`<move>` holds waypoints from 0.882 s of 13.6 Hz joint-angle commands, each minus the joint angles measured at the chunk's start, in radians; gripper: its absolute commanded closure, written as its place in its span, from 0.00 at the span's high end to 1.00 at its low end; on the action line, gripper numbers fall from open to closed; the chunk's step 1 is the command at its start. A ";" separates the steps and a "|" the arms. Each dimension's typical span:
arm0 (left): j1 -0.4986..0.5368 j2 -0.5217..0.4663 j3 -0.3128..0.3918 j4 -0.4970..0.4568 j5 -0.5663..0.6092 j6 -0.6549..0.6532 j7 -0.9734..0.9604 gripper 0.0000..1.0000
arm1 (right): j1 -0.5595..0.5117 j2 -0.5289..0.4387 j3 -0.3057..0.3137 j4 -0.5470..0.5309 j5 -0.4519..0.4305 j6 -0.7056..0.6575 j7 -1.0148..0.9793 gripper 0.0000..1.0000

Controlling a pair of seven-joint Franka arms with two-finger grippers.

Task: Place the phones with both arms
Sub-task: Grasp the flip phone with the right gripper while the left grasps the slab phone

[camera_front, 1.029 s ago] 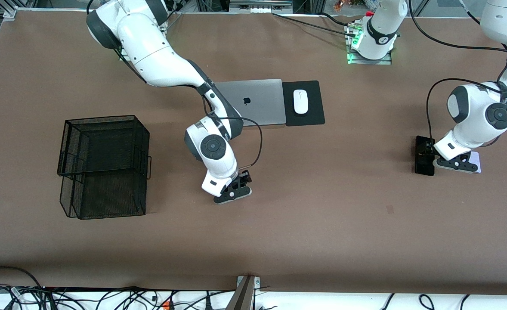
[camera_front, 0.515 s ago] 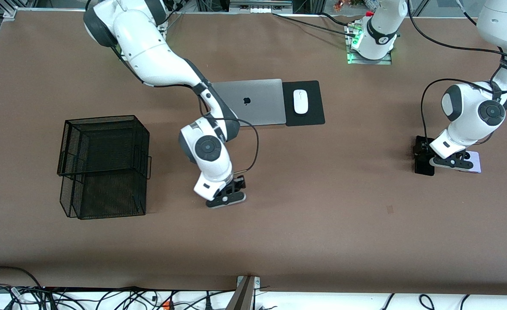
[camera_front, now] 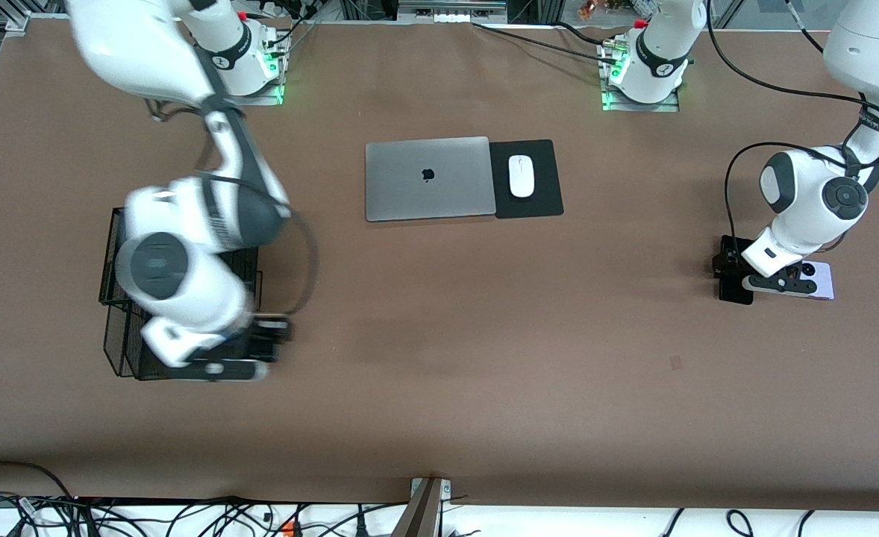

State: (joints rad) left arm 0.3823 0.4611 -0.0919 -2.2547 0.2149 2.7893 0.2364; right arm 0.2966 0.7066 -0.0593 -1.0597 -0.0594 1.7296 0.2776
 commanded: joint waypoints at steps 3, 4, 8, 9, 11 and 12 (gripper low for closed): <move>0.007 0.004 -0.006 -0.006 -0.014 0.018 -0.003 1.00 | -0.043 -0.221 -0.088 -0.311 0.010 -0.067 -0.112 0.00; 0.013 0.004 -0.006 -0.011 -0.014 0.018 -0.003 1.00 | -0.043 -0.283 -0.109 -0.415 0.009 -0.039 -0.120 0.00; 0.020 -0.002 -0.006 -0.026 -0.008 0.024 0.001 1.00 | -0.043 -0.456 -0.194 -0.753 0.009 0.128 -0.179 0.00; 0.029 -0.002 -0.006 -0.040 -0.006 0.047 0.004 1.00 | -0.043 -0.476 -0.207 -0.804 0.010 0.165 -0.195 0.00; 0.032 -0.001 -0.006 -0.058 -0.003 0.073 0.004 1.00 | -0.043 -0.484 -0.247 -0.856 0.015 0.205 -0.254 0.00; 0.033 -0.002 -0.006 -0.063 -0.003 0.073 0.006 1.00 | -0.045 -0.481 -0.263 -0.879 0.018 0.235 -0.280 0.00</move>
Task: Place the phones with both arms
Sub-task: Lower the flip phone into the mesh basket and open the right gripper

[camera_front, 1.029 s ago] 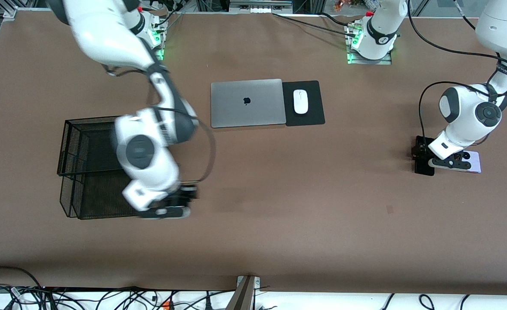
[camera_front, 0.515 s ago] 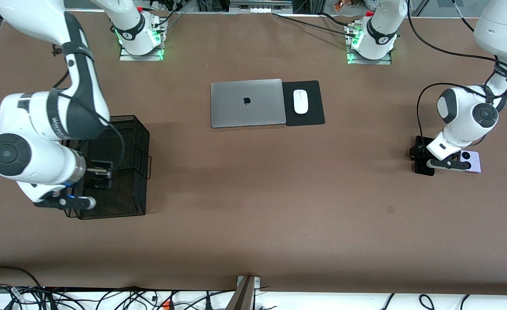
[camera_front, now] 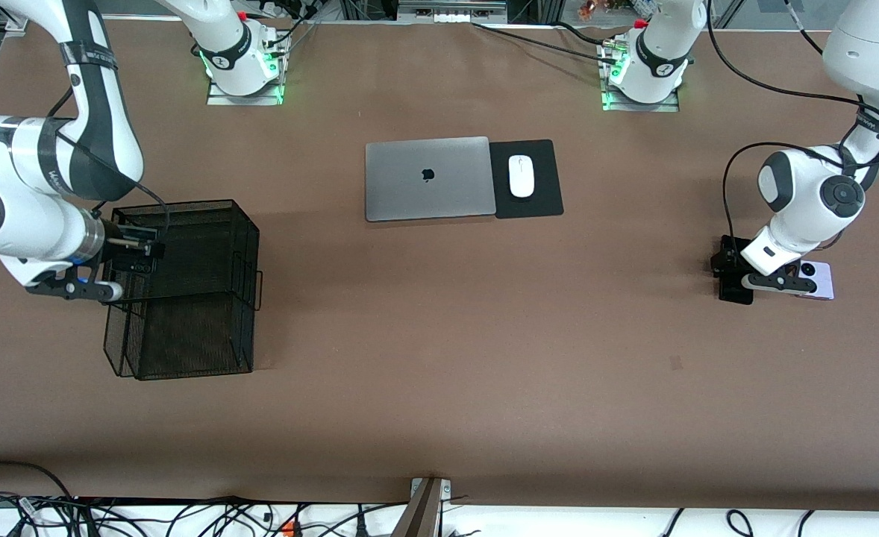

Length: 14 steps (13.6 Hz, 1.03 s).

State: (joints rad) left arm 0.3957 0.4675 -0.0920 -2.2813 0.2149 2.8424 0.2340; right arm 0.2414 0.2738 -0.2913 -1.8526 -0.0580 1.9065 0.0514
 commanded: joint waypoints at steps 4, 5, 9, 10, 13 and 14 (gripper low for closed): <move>0.022 -0.004 -0.005 -0.037 -0.002 0.022 0.013 1.00 | 0.010 -0.021 -0.035 -0.117 0.039 0.167 -0.067 0.00; 0.023 -0.004 -0.005 -0.037 -0.002 0.020 0.014 0.90 | 0.010 -0.012 -0.035 -0.117 0.049 0.189 -0.068 0.00; 0.025 0.000 -0.005 -0.032 -0.002 0.020 0.018 0.47 | 0.007 0.013 -0.035 -0.112 0.069 0.233 -0.068 0.00; 0.025 0.005 -0.005 -0.030 -0.002 0.020 0.018 0.43 | 0.006 0.015 -0.035 -0.111 0.069 0.233 -0.068 0.13; 0.023 0.006 -0.005 -0.024 -0.002 0.019 0.011 0.30 | 0.006 0.015 -0.035 -0.103 0.089 0.235 -0.068 0.89; 0.023 0.005 -0.005 -0.021 -0.002 0.015 0.008 0.30 | 0.006 0.015 -0.035 -0.097 0.089 0.233 -0.068 0.99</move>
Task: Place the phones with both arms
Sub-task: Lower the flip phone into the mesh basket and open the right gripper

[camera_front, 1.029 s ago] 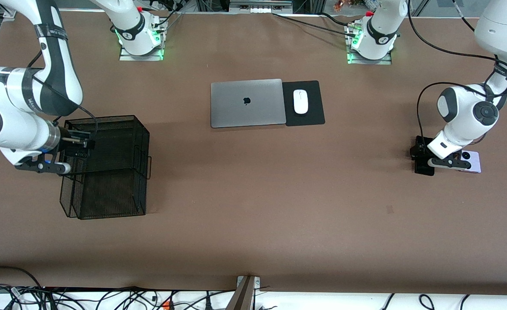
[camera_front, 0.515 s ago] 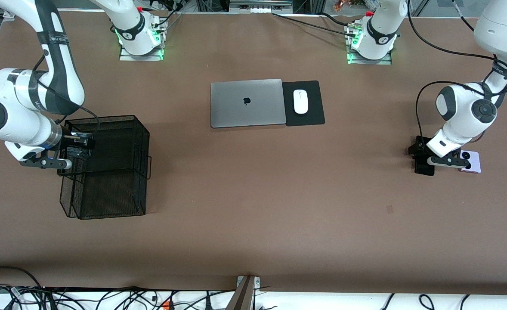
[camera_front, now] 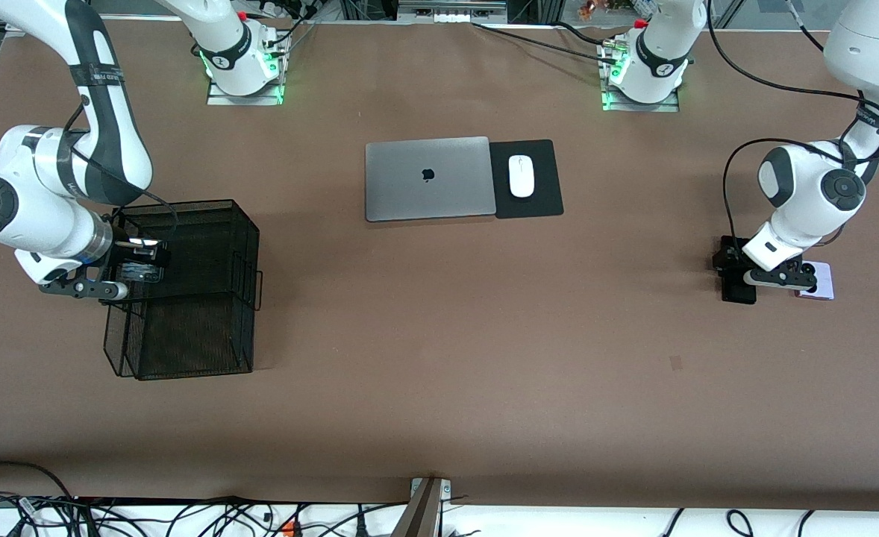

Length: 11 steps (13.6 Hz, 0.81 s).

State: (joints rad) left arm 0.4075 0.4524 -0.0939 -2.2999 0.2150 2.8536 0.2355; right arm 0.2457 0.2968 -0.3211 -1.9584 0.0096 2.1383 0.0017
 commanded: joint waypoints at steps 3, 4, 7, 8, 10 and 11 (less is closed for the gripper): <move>0.007 0.014 -0.003 0.013 -0.002 -0.005 -0.001 0.25 | 0.001 -0.010 -0.006 0.035 0.021 -0.006 -0.019 0.99; 0.004 0.009 -0.004 0.016 -0.002 -0.014 -0.002 0.25 | 0.001 -0.010 -0.006 0.065 0.021 -0.018 -0.022 0.99; 0.001 -0.020 -0.007 0.072 -0.002 -0.135 -0.004 0.25 | 0.003 -0.010 -0.003 0.183 0.026 -0.142 -0.015 0.99; 0.000 -0.035 -0.021 0.098 -0.003 -0.199 -0.004 0.23 | 0.001 -0.007 -0.003 0.234 0.051 -0.200 -0.012 0.99; 0.002 -0.063 -0.036 0.146 -0.009 -0.305 -0.005 0.20 | 0.000 0.028 -0.004 0.350 0.093 -0.321 -0.012 0.99; 0.001 -0.070 -0.038 0.161 -0.009 -0.334 -0.005 0.17 | 0.000 0.051 -0.004 0.415 0.093 -0.380 -0.009 0.99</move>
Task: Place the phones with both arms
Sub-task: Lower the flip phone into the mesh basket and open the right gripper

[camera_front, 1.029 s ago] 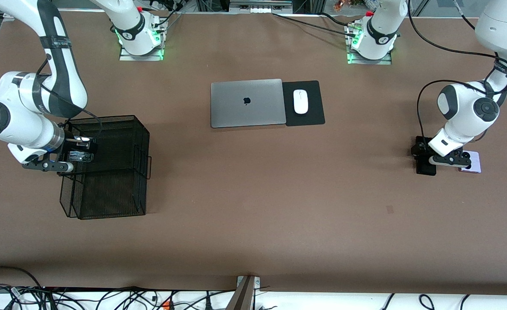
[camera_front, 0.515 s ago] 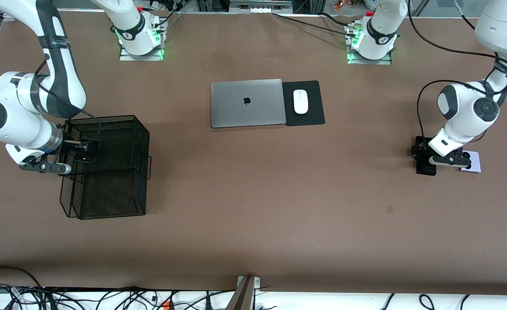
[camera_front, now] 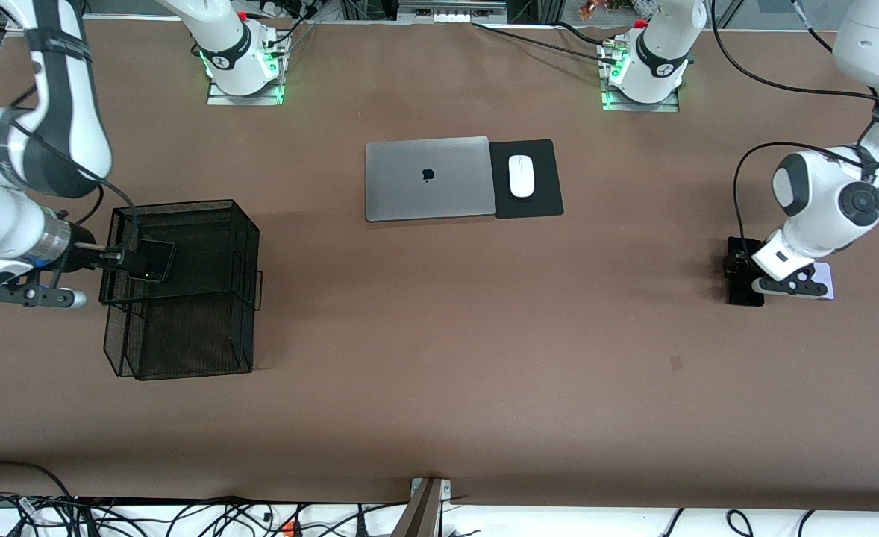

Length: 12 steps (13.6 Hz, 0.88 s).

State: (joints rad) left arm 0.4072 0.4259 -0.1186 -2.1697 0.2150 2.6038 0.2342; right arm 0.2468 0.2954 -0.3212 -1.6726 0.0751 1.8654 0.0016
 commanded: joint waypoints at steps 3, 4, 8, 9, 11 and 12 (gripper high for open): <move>0.001 -0.044 -0.013 0.031 -0.009 -0.093 -0.010 0.13 | -0.004 0.117 -0.004 0.299 0.069 -0.259 0.036 0.99; 0.001 -0.044 -0.022 0.033 -0.009 -0.093 -0.021 0.12 | -0.006 0.137 -0.004 0.356 0.087 -0.303 0.069 0.99; -0.049 -0.007 -0.062 0.117 -0.011 -0.108 -0.120 0.11 | -0.007 0.199 -0.005 0.494 0.165 -0.408 0.204 0.99; -0.088 0.013 -0.062 0.167 -0.011 -0.151 -0.142 0.11 | -0.007 0.197 -0.007 0.494 0.173 -0.411 0.207 0.99; -0.164 0.039 -0.062 0.270 -0.012 -0.249 -0.225 0.11 | -0.006 0.194 -0.004 0.501 0.166 -0.416 0.205 0.99; -0.201 0.048 -0.062 0.307 -0.012 -0.279 -0.268 0.11 | -0.004 0.192 -0.004 0.501 0.164 -0.416 0.204 0.99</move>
State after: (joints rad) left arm 0.2753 0.4360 -0.1868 -1.9774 0.2149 2.4117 0.0325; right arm 0.2469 0.4747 -0.3210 -1.2124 0.2201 1.4809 0.1926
